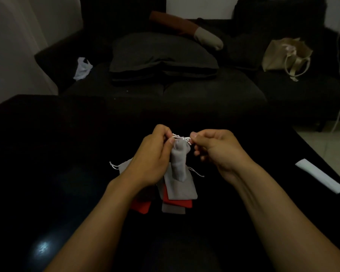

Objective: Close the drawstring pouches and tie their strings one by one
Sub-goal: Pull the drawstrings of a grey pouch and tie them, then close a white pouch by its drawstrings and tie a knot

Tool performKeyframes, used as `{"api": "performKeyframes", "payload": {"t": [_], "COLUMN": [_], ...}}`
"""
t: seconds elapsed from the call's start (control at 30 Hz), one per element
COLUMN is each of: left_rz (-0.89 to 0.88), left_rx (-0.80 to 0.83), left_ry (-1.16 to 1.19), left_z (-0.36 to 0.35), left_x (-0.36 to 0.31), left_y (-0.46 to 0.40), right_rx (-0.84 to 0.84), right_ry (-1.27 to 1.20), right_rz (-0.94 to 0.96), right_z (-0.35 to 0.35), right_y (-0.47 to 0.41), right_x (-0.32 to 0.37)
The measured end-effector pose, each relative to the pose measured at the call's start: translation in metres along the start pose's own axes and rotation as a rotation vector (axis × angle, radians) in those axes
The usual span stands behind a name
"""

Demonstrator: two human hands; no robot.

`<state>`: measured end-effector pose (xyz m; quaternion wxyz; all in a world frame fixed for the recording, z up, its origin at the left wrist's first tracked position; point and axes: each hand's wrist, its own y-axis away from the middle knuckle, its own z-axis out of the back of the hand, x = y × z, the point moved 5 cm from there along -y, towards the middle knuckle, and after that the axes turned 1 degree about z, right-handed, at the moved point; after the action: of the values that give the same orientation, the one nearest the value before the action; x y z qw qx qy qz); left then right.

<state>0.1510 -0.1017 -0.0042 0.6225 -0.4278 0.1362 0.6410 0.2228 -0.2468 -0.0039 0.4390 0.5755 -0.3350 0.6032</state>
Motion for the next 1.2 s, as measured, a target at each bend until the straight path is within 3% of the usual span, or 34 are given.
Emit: {"api": "performKeyframes", "payload": {"t": [0.3,0.4,0.5,0.6,0.73,0.9,1.03,1.1,1.2], "left_rz": [0.035,0.044,0.081,0.114,0.177,0.266,0.346,0.343,0.327], "left_rx": [-0.016,-0.013,0.024,0.028,0.028,0.28,0.458,0.462,0.412], "left_ry": [0.06,0.107,0.188,0.227,-0.004,-0.438,-0.581,-0.582,-0.524], "left_z": [0.0,0.0,-0.007,-0.016,-0.015,-0.03,-0.039,-0.041,-0.04], "left_x": [-0.001,0.0,0.0,0.0,0.009,0.028,0.037,0.036,0.031], "left_y": [-0.001,0.0,0.001,0.0,0.0,0.009,0.014,0.014,0.012], "right_rx": [-0.05,0.033,0.207,0.204,0.131,0.102,0.105,0.059,0.058], "right_ry": [0.093,0.191,0.096,0.157,0.374,0.419,0.618,0.82,0.962], "right_rz": [0.095,0.076,-0.03,0.057,0.004,-0.161,-0.264,-0.207,0.096], "right_z": [0.003,0.002,-0.005,-0.002,0.033,0.08,0.096,0.1,0.074], "right_y": [-0.001,0.0,0.007,0.004,-0.007,-0.011,-0.012,-0.012,-0.01], "right_x": [-0.001,0.0,-0.001,-0.001,-0.011,-0.038,-0.05,-0.044,-0.022]}}
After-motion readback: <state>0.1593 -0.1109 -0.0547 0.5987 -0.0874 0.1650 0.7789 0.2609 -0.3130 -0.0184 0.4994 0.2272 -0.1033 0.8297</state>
